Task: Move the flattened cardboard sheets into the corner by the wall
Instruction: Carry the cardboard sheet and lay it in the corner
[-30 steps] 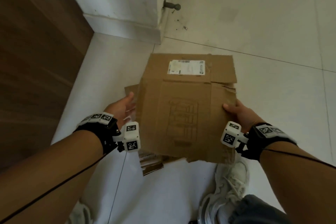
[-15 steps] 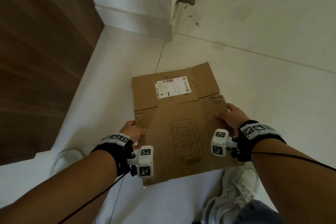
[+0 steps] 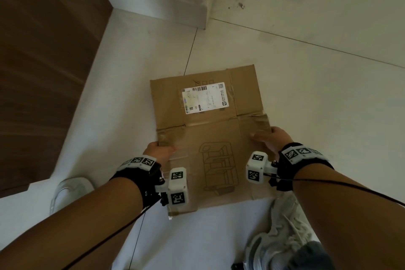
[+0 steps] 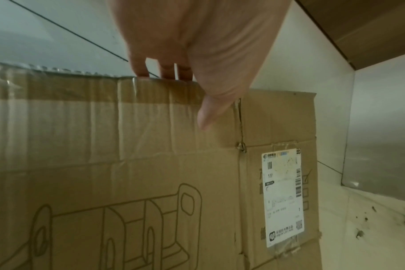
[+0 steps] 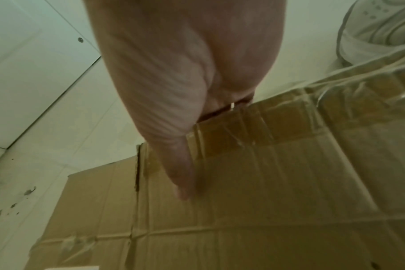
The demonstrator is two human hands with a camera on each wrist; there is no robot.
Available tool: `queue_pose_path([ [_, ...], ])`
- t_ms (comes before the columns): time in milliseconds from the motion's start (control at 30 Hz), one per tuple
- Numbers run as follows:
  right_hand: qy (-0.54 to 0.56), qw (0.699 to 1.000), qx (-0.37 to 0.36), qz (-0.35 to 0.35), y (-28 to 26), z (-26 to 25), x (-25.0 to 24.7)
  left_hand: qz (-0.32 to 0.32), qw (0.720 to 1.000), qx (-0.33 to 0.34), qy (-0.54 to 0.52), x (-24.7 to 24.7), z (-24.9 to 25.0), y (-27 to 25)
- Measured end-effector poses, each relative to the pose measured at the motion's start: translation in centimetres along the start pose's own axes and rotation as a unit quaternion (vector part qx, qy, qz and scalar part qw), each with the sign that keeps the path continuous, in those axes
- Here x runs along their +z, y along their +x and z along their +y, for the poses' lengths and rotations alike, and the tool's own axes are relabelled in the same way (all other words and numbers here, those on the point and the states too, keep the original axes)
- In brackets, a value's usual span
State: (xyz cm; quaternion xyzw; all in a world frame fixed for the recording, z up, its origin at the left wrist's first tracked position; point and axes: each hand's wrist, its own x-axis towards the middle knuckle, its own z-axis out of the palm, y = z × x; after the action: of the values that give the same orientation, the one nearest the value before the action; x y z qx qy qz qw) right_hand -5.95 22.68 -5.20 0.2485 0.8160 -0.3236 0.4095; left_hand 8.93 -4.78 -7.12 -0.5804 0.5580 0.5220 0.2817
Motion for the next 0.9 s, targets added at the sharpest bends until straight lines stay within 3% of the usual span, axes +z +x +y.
queue_pose_path([
  [333,0.054,0.997,0.002,-0.057,0.6,0.4,0.1,0.023,1.000,0.019,0.007,-0.5,0.9,-0.4],
  [533,0.069,0.996,-0.030,-0.052,-0.2,-0.2,0.9,0.037,0.998,0.040,-0.011,-1.1,1.3,0.3],
  [900,0.179,0.971,-0.145,-0.060,-2.8,-7.4,5.7,0.160,0.977,0.126,0.059,-9.4,9.7,0.1],
])
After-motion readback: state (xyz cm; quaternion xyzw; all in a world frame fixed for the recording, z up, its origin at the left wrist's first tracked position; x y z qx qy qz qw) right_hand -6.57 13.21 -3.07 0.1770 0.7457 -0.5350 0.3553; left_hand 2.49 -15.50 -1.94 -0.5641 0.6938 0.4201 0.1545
